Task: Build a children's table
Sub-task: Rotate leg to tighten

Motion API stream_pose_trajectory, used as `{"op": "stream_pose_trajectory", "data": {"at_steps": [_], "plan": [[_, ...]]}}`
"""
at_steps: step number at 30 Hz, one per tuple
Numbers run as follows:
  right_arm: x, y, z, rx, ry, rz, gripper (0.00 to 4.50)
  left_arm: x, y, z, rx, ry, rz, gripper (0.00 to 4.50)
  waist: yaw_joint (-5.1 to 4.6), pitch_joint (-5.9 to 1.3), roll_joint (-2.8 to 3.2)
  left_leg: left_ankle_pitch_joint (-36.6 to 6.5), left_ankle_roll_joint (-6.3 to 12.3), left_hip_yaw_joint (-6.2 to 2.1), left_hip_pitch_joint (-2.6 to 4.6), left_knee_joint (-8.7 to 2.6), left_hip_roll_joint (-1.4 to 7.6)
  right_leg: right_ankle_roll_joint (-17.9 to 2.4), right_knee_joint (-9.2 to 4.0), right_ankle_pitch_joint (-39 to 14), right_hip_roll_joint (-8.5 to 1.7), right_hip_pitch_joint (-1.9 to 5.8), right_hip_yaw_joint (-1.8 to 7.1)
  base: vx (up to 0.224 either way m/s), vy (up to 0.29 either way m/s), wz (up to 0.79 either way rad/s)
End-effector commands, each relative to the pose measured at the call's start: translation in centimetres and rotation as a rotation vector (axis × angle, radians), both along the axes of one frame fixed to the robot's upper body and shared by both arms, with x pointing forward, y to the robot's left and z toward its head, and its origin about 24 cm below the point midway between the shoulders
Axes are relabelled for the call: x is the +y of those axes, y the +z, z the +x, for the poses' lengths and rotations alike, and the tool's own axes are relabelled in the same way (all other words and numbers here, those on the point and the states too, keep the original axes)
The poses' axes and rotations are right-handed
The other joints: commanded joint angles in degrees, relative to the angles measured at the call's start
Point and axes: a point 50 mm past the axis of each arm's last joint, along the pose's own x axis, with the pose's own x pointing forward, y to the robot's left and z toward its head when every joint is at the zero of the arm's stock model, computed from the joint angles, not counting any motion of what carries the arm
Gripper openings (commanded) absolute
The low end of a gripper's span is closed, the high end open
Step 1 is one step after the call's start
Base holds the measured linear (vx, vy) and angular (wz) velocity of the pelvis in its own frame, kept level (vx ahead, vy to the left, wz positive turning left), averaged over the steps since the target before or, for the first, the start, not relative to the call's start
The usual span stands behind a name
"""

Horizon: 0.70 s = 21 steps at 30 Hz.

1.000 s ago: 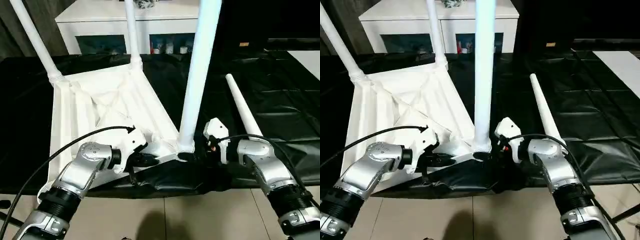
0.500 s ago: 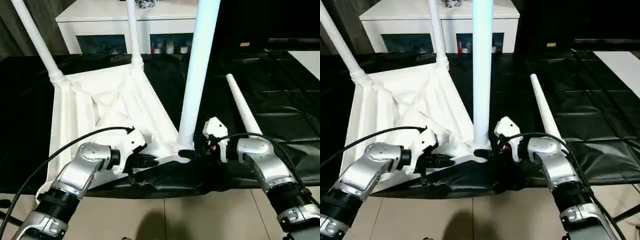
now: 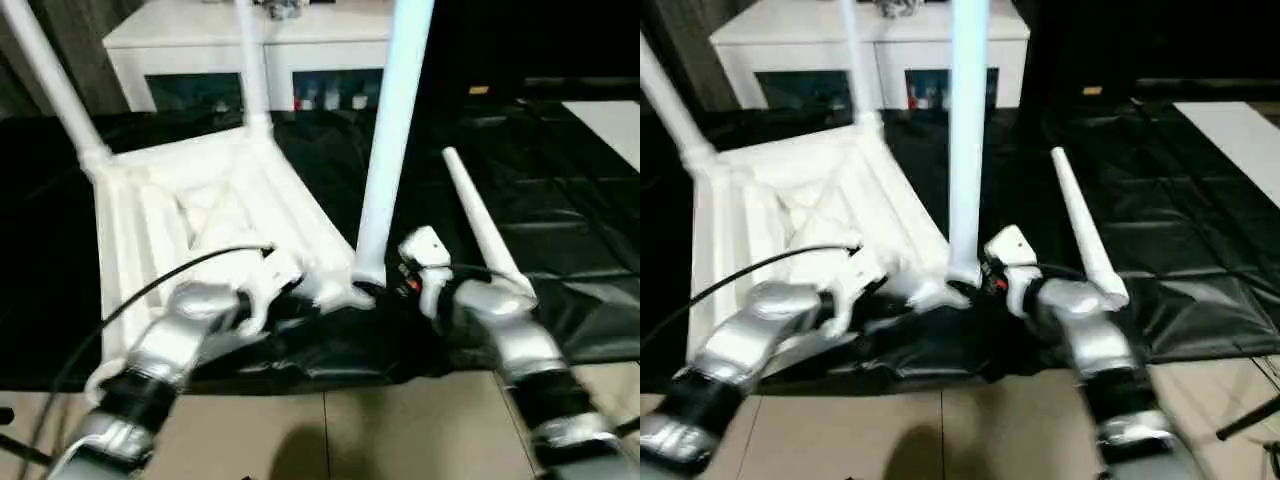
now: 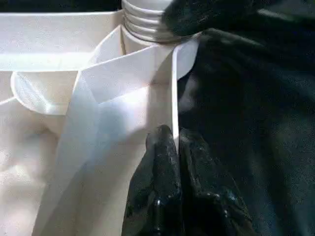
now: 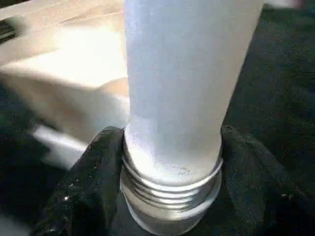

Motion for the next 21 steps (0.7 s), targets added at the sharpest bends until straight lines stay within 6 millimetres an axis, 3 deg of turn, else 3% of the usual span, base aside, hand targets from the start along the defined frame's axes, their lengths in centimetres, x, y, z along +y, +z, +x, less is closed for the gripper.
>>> {"op": "stream_pose_trajectory", "data": {"at_steps": [1, 2, 6, 8, 11, 14, 16, 17, 19, 20, 21], "plan": [[0.1, -2.0, -0.1, 0.101, -0.207, -0.009, 2.64, -0.9, 0.0, 1.2, -0.021, 0.142, -0.030, 0.00, -0.08, -2.76, -0.48, -16.3, 0.18, -0.54, 1.16, -4.53, 1.60, -11.0, -5.16, -18.4, -3.00, 2.01, 1.92, 0.000, 0.000, 0.00], [0.3, -2.4, 0.0, 0.121, -0.280, -0.007, 2.63, -1.3, 0.1, 1.6, -0.030, 0.174, -0.035, 0.00, -0.29, -2.77, -0.47, -17.5, -0.57, -0.67, 1.15, -4.57, 1.36, -10.0, -5.52, -21.5, -3.20, 2.00, 1.90, 0.000, 0.000, 0.00], [1.1, -2.8, 0.7, 0.146, -0.495, 0.002, 2.63, -3.0, 0.7, 2.8, -0.090, 0.232, -0.032, 0.00, -0.28, -2.93, -0.02, -18.4, -0.83, -0.84, 1.19, -4.72, 1.39, -9.2, -5.70, -21.3, -3.14, 1.72, 1.86, 0.000, 0.000, 0.00], [1.7, -2.2, 1.5, 0.109, -0.590, -0.020, 2.63, -4.4, 1.3, 3.3, -0.148, 0.222, -0.039, 0.00, -0.36, -2.92, -0.09, -19.4, -0.99, -0.82, 1.35, -4.74, 1.31, -8.8, -5.92, -21.5, -3.08, 1.52, 1.82, 0.000, 0.000, 0.00], [2.0, -1.7, 2.0, 0.087, -0.631, -0.045, 2.63, -5.2, 1.6, 3.5, -0.180, 0.191, -0.043, 0.00, -0.21, -3.06, -0.36, -17.8, -0.26, -0.76, 0.99, -4.64, 1.23, -8.8, -5.82, -19.4, -3.21, 1.71, 1.88, 0.000, 0.000, 0.00], [2.2, -1.3, 2.2, 0.067, -0.625, -0.046, 2.63, -5.6, 1.7, 3.5, -0.186, 0.167, -0.049, 0.00, 0.03, -3.16, -0.26, -16.1, 0.38, -0.72, 0.81, -4.65, 1.33, -9.1, -5.47, -16.5, -3.27, 1.98, 1.90, 0.000, 0.000, 0.00], [2.2, -0.8, 2.3, 0.054, -0.631, 0.028, 3.19, -5.5, 1.7, 3.6, -0.197, 0.149, -0.053, 0.00, 0.32, -3.29, -0.68, -14.2, 1.44, -0.53, 0.66, -4.44, 1.27, -9.5, -5.28, -14.5, -3.34, 2.21, 1.96, 0.000, 0.000, 0.00], [2.2, -0.8, 2.3, 0.054, -0.631, 0.028, 3.33, -5.5, 1.7, 3.6, -0.197, 0.149, -0.053, 0.00, 0.56, -3.31, -0.55, -13.4, 1.81, -0.49, 0.77, -4.40, 1.38, -9.7, -5.17, -14.0, -3.40, 2.17, 1.98, 0.000, 0.000, 0.00], [2.0, -0.5, 2.4, 0.025, -0.631, 0.031, 3.42, -5.2, 1.6, 3.7, -0.204, 0.155, -0.060, 0.00, 0.59, -3.28, -0.55, -12.6, 2.22, -0.49, 0.60, -4.39, 1.36, -9.9, -5.15, -13.3, -3.40, 2.26, 1.98, 0.000, 0.000, 0.00], [1.4, -0.2, 2.4, -0.006, -0.640, 0.014, 3.42, -5.1, 1.6, 3.7, -0.216, 0.151, -0.070, 0.00, 0.65, -3.34, -1.31, -11.1, 2.61, -0.43, 0.40, -4.33, 1.34, -10.0, -5.02, -12.3, -3.36, 2.49, 1.89, 0.000, 0.000, 0.00], [1.2, -0.1, 2.4, -0.018, -0.643, 0.008, 3.42, -5.1, 1.7, 3.7, -0.223, 0.153, -0.074, 0.00, 0.79, -3.41, -1.07, -10.7, 2.75, -0.46, 0.43, -4.29, 1.37, -10.2, -4.83, -11.9, -3.47, 2.54, 1.91, 0.000, 0.000, 0.00]]}}
